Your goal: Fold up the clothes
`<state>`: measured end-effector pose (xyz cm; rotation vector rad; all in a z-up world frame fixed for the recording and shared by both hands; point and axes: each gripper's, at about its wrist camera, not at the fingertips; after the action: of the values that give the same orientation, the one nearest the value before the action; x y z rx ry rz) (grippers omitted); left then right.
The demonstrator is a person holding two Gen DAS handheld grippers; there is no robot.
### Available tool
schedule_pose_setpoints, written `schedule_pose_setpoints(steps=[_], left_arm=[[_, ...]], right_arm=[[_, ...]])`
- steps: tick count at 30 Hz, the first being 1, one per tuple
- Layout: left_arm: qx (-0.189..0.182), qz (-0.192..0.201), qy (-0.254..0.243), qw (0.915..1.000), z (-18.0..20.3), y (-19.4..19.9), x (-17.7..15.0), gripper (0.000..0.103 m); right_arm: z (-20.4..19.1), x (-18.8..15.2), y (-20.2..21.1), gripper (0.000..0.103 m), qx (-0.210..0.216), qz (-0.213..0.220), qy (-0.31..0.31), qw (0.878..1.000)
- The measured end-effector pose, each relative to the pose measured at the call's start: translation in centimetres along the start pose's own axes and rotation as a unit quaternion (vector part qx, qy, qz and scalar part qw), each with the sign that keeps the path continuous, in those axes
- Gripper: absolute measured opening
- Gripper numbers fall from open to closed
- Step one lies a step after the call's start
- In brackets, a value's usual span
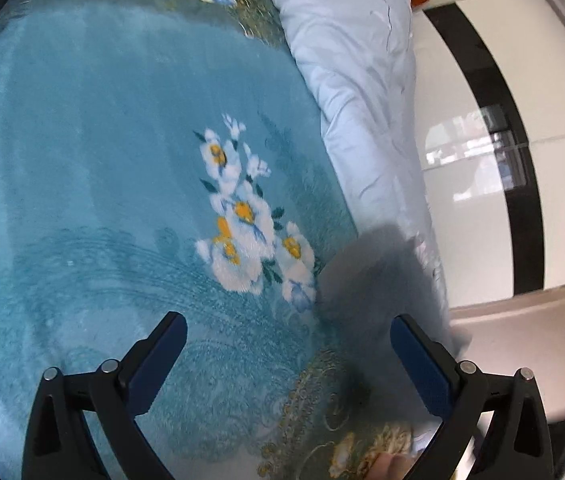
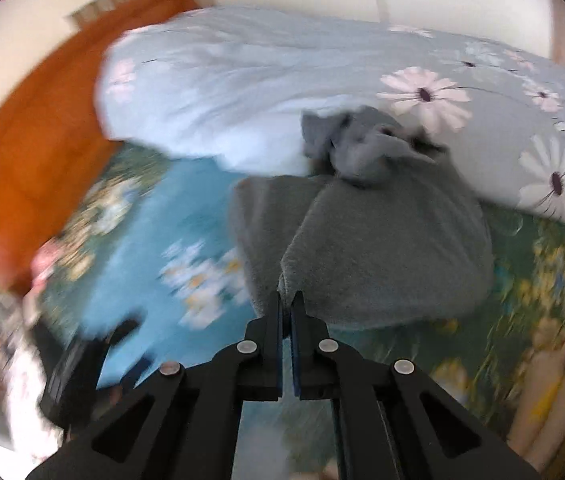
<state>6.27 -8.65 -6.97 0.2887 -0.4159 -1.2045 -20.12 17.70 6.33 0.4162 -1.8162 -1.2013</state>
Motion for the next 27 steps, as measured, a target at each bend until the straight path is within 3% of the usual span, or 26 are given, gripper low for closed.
schedule_pose_setpoints(steps=[2, 4, 8, 11, 12, 13, 14, 16, 20, 24, 27], left_arm=[[-0.006, 0.008, 0.012, 0.9999, -0.1, 0.9, -0.1, 0.103], [-0.006, 0.009, 0.019, 0.9998, 0.0, 1.6, -0.2, 0.103], [-0.001, -0.01, -0.006, 0.9999, 1.1, 2.2, -0.9, 0.103], [0.005, -0.024, -0.025, 0.9994, 1.7, 2.1, -1.2, 0.103], [0.008, -0.028, -0.028, 0.9992, 1.8, 2.0, -1.3, 0.103], [0.011, -0.032, -0.032, 0.9989, 1.9, 1.9, -1.4, 0.103], [0.015, -0.036, -0.032, 0.9987, 1.8, 1.7, -1.5, 0.103], [0.021, -0.046, -0.033, 0.9982, 1.8, 1.4, -1.8, 0.103], [0.031, -0.051, -0.025, 0.9979, 1.3, 1.1, -2.2, 0.103], [0.033, -0.043, -0.002, 0.9985, 0.5, 1.4, -2.2, 0.103], [0.041, -0.025, 0.008, 0.9988, 0.1, 1.9, -2.1, 0.103]], right_arm=[[-1.6, -3.7, 0.8, 0.003, 0.027, -0.031, 0.019, 0.999], [-1.8, -8.1, -0.2, 0.003, 0.039, -0.093, 0.039, 0.994], [-0.8, -14.1, -3.3, 0.003, 0.005, -0.187, 0.039, 0.982], [-0.5, -13.5, -2.9, 0.006, 0.01, -0.174, 0.021, 0.984], [-0.9, -12.7, -2.3, 0.006, 0.006, -0.151, 0.03, 0.988], [-1.2, -11.8, -1.7, 0.019, 0.002, -0.129, 0.04, 0.991], [-1.4, -10.7, -1.2, 0.039, -0.003, -0.109, 0.047, 0.993], [-1.8, -8.2, -1.3, 0.063, -0.019, -0.076, 0.043, 0.996], [-3.7, -3.6, -5.7, 0.064, -0.059, -0.058, 0.028, 0.996], [-6.0, -1.0, -7.5, 0.064, -0.101, -0.037, 0.086, 0.99], [-8.6, -0.2, -8.8, 0.064, -0.076, -0.04, 0.127, 0.988]])
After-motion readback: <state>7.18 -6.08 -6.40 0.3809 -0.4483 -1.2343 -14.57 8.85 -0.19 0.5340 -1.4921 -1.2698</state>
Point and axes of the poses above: each gripper's, at about its wrist camera, not at the fingertips, and y roughly against the way its jaws point, z to its right, x to its top, and after that the axes turned 14 degrees about -x, right-handed
